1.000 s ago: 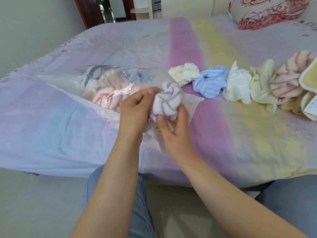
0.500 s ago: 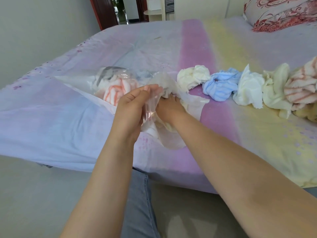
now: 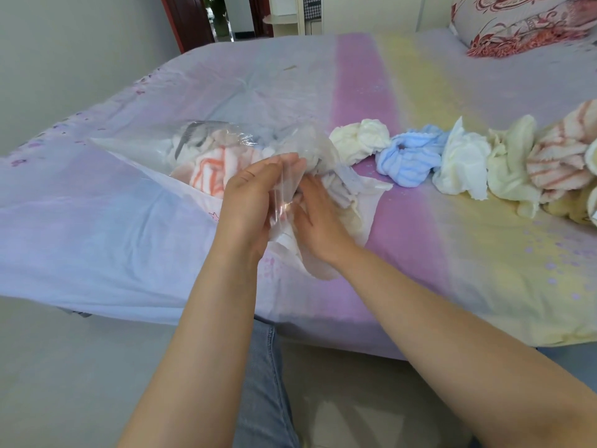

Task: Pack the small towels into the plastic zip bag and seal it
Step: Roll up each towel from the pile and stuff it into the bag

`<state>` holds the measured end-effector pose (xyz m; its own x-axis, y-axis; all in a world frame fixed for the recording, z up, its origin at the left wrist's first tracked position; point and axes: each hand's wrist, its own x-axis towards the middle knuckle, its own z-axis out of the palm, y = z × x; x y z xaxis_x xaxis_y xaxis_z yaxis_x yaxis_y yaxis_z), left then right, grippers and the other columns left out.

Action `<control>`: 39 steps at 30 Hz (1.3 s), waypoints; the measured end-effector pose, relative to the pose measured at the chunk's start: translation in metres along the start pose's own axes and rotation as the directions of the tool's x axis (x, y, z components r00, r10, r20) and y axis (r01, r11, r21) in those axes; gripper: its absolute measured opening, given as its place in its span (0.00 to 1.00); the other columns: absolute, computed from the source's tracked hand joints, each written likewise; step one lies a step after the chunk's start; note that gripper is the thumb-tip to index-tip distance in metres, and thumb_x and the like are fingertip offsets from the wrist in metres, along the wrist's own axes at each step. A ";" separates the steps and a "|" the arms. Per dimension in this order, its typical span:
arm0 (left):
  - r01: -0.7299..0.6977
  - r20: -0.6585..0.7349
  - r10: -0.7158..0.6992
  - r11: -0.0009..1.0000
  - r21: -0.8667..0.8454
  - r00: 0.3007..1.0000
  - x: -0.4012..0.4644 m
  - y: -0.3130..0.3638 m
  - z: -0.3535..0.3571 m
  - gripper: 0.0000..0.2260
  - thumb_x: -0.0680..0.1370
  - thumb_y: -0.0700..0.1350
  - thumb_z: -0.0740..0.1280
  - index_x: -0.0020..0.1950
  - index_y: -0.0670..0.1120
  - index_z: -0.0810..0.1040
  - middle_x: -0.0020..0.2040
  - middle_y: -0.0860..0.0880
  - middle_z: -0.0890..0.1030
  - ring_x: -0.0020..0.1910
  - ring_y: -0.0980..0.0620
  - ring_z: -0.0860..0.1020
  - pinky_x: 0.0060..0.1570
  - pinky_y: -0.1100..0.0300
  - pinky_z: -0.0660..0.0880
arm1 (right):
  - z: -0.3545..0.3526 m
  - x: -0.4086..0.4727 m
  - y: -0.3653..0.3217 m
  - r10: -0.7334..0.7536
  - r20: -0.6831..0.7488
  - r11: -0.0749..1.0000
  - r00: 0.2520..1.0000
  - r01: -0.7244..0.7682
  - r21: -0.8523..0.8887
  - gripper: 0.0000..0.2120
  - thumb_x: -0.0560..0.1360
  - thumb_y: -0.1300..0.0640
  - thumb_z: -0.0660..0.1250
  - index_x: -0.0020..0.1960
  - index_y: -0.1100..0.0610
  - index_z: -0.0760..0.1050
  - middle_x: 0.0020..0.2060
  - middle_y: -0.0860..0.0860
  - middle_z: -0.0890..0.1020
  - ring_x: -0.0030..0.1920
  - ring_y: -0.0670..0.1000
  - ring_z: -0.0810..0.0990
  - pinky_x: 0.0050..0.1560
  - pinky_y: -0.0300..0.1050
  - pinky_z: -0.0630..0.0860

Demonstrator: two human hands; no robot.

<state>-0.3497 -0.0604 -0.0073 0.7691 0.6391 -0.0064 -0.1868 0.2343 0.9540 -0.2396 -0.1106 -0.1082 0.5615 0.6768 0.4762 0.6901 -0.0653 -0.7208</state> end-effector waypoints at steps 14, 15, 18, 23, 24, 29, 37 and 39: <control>-0.002 -0.016 0.002 1.000 0.002 1.000 0.010 -0.009 0.012 0.09 0.79 0.41 0.64 0.54 0.43 0.83 0.52 0.49 0.86 0.46 0.57 0.83 0.46 0.58 0.78 | -0.025 -0.038 0.004 0.001 -0.191 0.980 0.982 -0.039 -0.196 0.17 0.72 0.60 0.57 0.56 0.53 0.78 0.56 0.50 0.80 0.58 0.53 0.74 0.57 0.44 0.70; -0.014 -0.024 0.014 1.000 0.019 1.000 0.011 -0.012 0.014 0.09 0.79 0.41 0.64 0.54 0.42 0.83 0.50 0.50 0.86 0.44 0.58 0.83 0.50 0.56 0.79 | -0.033 -0.052 0.006 -0.034 -0.294 0.985 0.955 -0.019 -0.173 0.15 0.71 0.61 0.57 0.50 0.53 0.79 0.50 0.50 0.80 0.52 0.51 0.75 0.51 0.42 0.71; -0.053 -0.052 0.058 0.995 0.082 0.997 0.012 -0.017 0.020 0.10 0.80 0.40 0.63 0.56 0.41 0.83 0.31 0.55 0.83 0.30 0.60 0.78 0.50 0.52 0.81 | -0.061 -0.061 0.024 0.109 -0.533 0.993 0.839 -0.115 0.022 0.14 0.70 0.64 0.58 0.50 0.48 0.72 0.46 0.47 0.77 0.45 0.46 0.75 0.45 0.38 0.70; -0.104 -0.107 0.127 0.975 0.198 0.986 0.011 -0.026 0.029 0.11 0.82 0.43 0.61 0.55 0.43 0.83 0.22 0.58 0.74 0.19 0.61 0.66 0.29 0.66 0.72 | -0.125 0.000 0.088 0.479 -0.445 0.869 0.757 -0.480 0.120 0.23 0.71 0.66 0.63 0.65 0.55 0.69 0.63 0.52 0.67 0.60 0.50 0.72 0.61 0.41 0.71; -0.118 -0.114 0.145 0.969 0.215 0.983 0.011 -0.028 0.030 0.11 0.82 0.43 0.61 0.55 0.43 0.83 0.21 0.58 0.73 0.19 0.61 0.65 0.26 0.68 0.69 | -0.132 0.014 0.100 0.563 -0.312 0.821 0.765 -0.560 0.110 0.24 0.72 0.64 0.64 0.67 0.54 0.69 0.62 0.50 0.69 0.64 0.51 0.71 0.65 0.43 0.68; -0.158 -0.121 0.196 0.950 0.268 0.973 0.014 -0.034 0.030 0.11 0.82 0.46 0.62 0.55 0.45 0.84 0.21 0.58 0.72 0.20 0.58 0.66 0.25 0.66 0.69 | -0.138 0.043 0.143 0.750 0.141 0.662 0.647 -0.734 -0.150 0.28 0.79 0.64 0.57 0.76 0.59 0.53 0.72 0.56 0.65 0.69 0.53 0.67 0.70 0.45 0.57; -0.193 -0.132 0.241 0.933 0.303 0.961 0.016 -0.042 0.032 0.11 0.82 0.46 0.62 0.54 0.46 0.84 0.21 0.57 0.71 0.19 0.57 0.66 0.25 0.64 0.71 | -0.136 0.001 0.133 0.609 -0.034 0.791 0.793 -0.603 0.101 0.16 0.76 0.61 0.66 0.63 0.56 0.76 0.59 0.50 0.76 0.59 0.49 0.76 0.60 0.41 0.70; -0.231 -0.121 0.286 0.912 0.339 0.950 0.014 -0.044 0.033 0.11 0.82 0.47 0.62 0.53 0.48 0.84 0.22 0.57 0.72 0.20 0.58 0.67 0.26 0.64 0.72 | -0.138 -0.027 0.113 0.716 -0.097 0.647 0.692 -0.604 0.465 0.07 0.74 0.61 0.69 0.51 0.54 0.81 0.49 0.52 0.80 0.43 0.47 0.78 0.49 0.40 0.73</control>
<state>-0.3105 -0.0862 -0.0393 0.6033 0.7634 0.2306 -0.1410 -0.1825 0.9730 -0.1134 -0.2376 -0.1326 0.9266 0.3501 -0.1374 -0.1048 -0.1104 -0.9883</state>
